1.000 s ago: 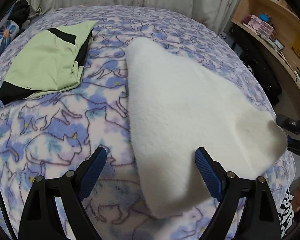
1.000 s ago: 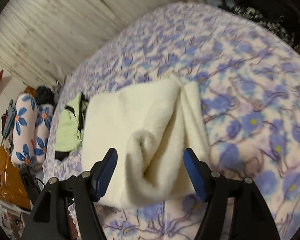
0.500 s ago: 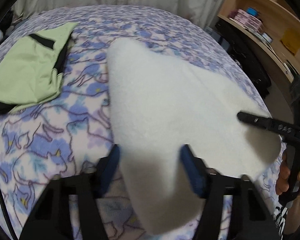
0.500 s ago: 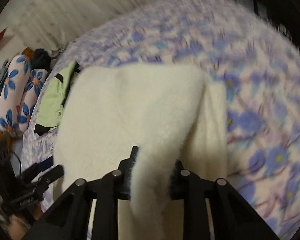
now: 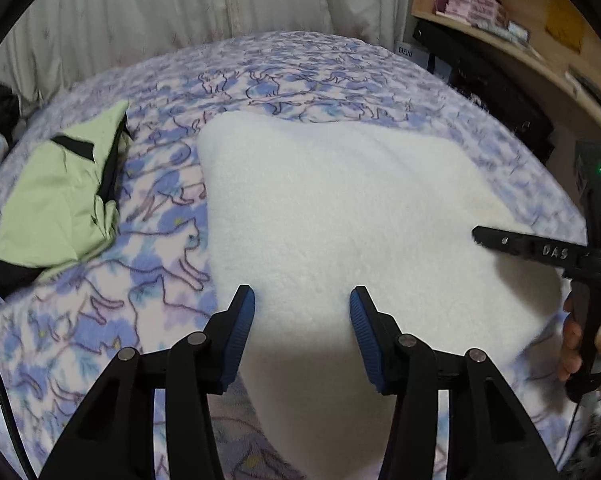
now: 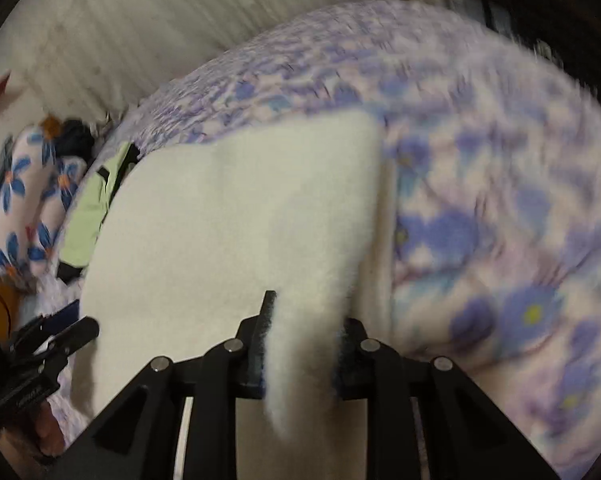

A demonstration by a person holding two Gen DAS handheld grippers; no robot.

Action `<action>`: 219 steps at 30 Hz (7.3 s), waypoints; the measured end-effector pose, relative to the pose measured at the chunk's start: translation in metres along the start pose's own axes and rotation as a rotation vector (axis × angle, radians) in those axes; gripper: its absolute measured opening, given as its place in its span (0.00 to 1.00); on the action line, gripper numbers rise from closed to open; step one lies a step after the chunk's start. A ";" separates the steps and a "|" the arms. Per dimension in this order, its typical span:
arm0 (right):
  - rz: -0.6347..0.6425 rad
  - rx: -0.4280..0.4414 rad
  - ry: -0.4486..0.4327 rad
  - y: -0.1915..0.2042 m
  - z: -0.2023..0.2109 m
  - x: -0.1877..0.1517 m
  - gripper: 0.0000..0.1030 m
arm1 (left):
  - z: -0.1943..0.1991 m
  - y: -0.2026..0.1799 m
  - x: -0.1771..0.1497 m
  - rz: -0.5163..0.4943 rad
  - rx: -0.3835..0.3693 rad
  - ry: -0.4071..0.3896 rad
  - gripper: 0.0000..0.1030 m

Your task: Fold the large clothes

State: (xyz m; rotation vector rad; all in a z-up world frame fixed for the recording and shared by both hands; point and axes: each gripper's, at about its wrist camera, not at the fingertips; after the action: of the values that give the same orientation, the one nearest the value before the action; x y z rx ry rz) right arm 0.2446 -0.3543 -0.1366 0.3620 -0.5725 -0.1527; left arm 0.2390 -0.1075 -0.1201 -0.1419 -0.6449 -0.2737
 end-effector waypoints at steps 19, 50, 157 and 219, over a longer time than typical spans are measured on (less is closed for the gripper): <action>0.130 -0.115 -0.098 0.077 0.081 -0.033 0.35 | 0.052 0.001 -0.026 0.113 -0.130 -0.066 0.21; 0.187 -0.215 -0.061 0.063 0.072 -0.030 0.07 | 0.050 -0.002 -0.024 0.053 -0.121 -0.040 0.36; -0.163 0.276 0.200 -0.027 -0.052 0.012 0.83 | -0.098 0.053 0.008 0.360 -0.472 0.317 1.00; 0.087 0.346 0.213 0.353 -0.289 0.121 0.71 | -0.049 0.494 0.082 0.352 0.003 -0.044 0.91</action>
State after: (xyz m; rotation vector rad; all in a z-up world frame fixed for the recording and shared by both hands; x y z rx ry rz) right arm 0.5195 0.0274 -0.1690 0.6797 -0.4020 0.0710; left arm 0.4754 0.3367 -0.1308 -0.2556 -0.6522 0.0700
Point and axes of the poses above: each gripper's, at about its wrist camera, not at the fingertips, and z roughly against the way its jaws point, y to its left, x to its top, and after that the axes turned 1 degree about z, right-handed
